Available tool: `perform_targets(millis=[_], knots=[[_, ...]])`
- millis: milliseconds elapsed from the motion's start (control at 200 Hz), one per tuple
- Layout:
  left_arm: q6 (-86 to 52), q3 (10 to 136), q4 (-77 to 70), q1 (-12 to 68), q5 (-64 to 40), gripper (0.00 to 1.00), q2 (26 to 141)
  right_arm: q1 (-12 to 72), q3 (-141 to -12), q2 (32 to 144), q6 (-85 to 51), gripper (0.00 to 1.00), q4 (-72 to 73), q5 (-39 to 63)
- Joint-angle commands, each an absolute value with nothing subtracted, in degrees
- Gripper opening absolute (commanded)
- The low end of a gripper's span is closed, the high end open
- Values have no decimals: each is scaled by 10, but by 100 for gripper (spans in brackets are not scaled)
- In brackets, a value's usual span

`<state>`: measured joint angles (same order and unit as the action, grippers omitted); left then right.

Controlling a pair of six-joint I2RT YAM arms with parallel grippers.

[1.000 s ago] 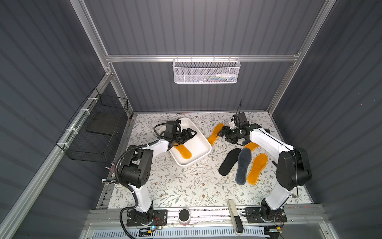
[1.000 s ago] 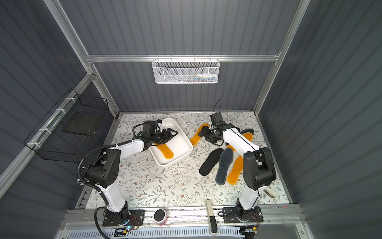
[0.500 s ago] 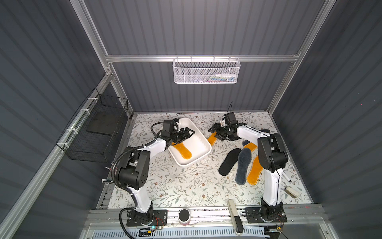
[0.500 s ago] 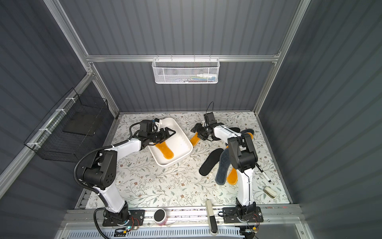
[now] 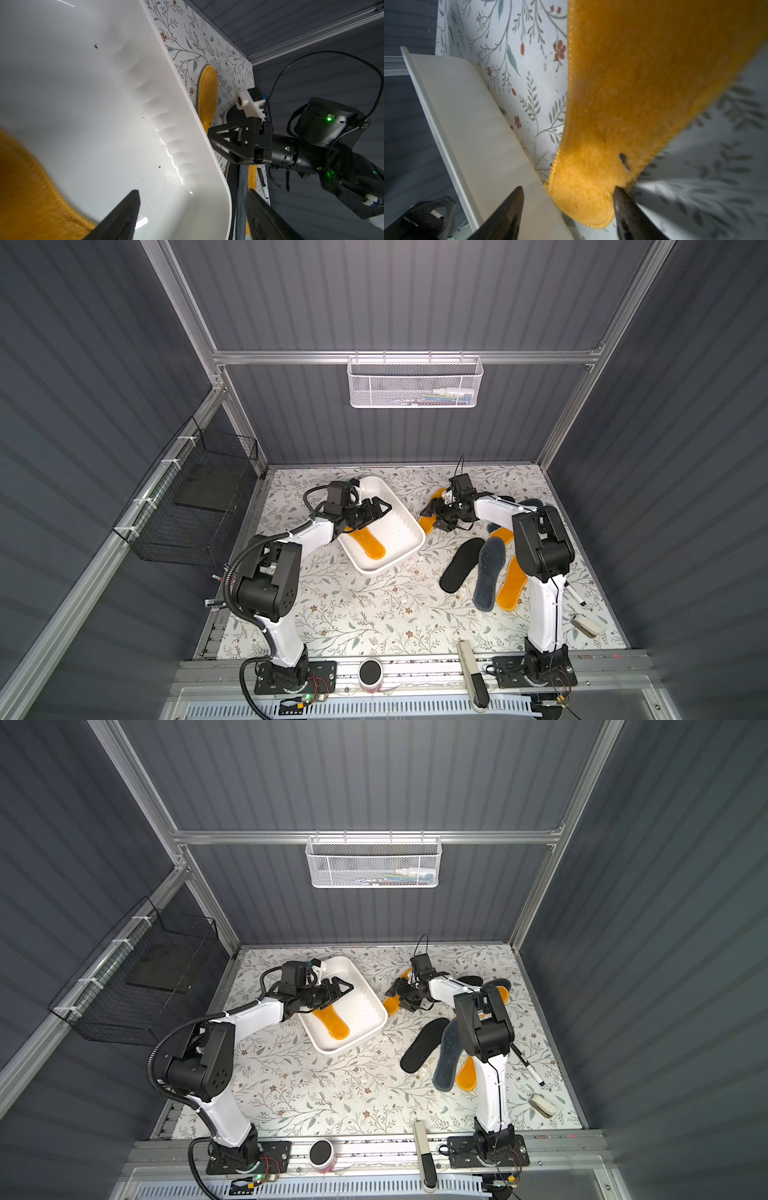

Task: Put the insoles into the storage box
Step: Pick up the insole from the center of the board.

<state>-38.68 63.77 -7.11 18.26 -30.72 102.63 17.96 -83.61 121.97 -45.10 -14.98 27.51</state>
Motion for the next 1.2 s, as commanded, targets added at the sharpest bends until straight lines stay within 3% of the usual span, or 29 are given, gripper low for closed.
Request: perform_targets(millis=[0, 455, 806, 1196], knots=[[-377, 640, -59, 179, -316, 81, 1012, 167, -809, 1201, -408, 69, -217, 246], [-384, 639, -62, 179, -323, 83, 1017, 152, -849, 1145, -295, 69, -343, 166], [-385, 636, -61, 179, -323, 85, 1015, 155, -912, 1209, -319, 65, -353, 126], [-388, 638, -61, 179, -328, 85, 1025, 178, -968, 1264, -308, 54, -379, 113]])
